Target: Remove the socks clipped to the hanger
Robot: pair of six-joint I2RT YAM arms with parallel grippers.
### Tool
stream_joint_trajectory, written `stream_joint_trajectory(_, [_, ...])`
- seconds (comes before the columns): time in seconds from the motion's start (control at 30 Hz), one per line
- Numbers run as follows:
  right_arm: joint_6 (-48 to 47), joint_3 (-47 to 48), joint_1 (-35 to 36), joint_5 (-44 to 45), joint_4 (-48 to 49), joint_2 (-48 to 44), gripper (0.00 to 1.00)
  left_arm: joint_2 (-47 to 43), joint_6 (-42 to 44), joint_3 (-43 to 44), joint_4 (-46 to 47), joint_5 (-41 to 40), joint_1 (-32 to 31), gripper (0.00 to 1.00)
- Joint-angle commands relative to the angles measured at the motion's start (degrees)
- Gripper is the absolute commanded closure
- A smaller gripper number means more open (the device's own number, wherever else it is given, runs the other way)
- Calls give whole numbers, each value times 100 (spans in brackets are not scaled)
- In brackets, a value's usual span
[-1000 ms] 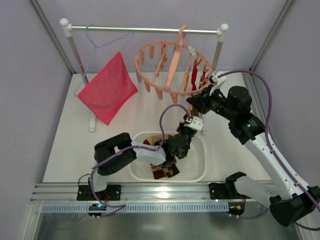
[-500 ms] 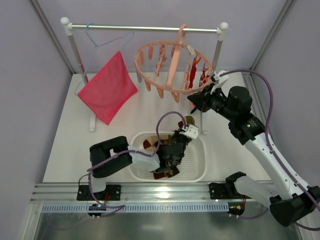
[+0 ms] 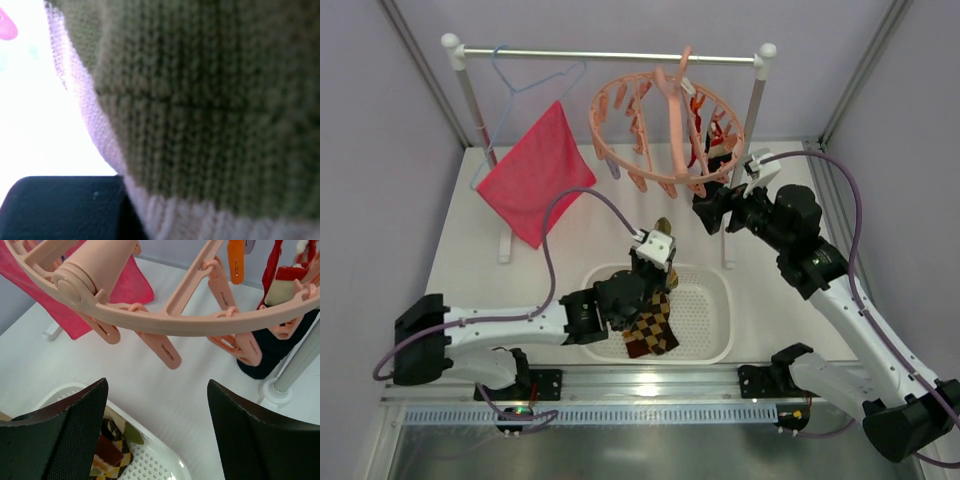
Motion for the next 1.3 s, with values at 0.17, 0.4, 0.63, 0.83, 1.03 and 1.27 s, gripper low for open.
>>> stream_joint_trajectory(0.17, [73, -432, 3, 786, 255, -177, 18, -1692, -1353, -120, -2441, 1590, 23, 100])
stream_joint_trajectory(0.4, [363, -1126, 3, 953, 658, -27, 18, -2424, -1784, -278, -3267, 1303, 23, 99])
stream_joint_trajectory(0.63, [539, -1601, 3, 1085, 888, -106, 18, -1941, -2258, -778, -3462, 872, 23, 100])
stream_joint_trajectory(0.83, [802, -2216, 3, 1340, 984, -580, 18, -1800, -2557, -1464, -2874, 730, 58, 100])
stream_joint_trajectory(1.03, [803, -2446, -6, 1699, 888, -871, 18, -1607, -2725, -1685, -2574, 1011, 58, 89])
stream_joint_trajectory(1.27, [873, -2569, -129, 1761, 984, -836, 17, -992, -2935, -1202, -3232, 608, 58, 0])
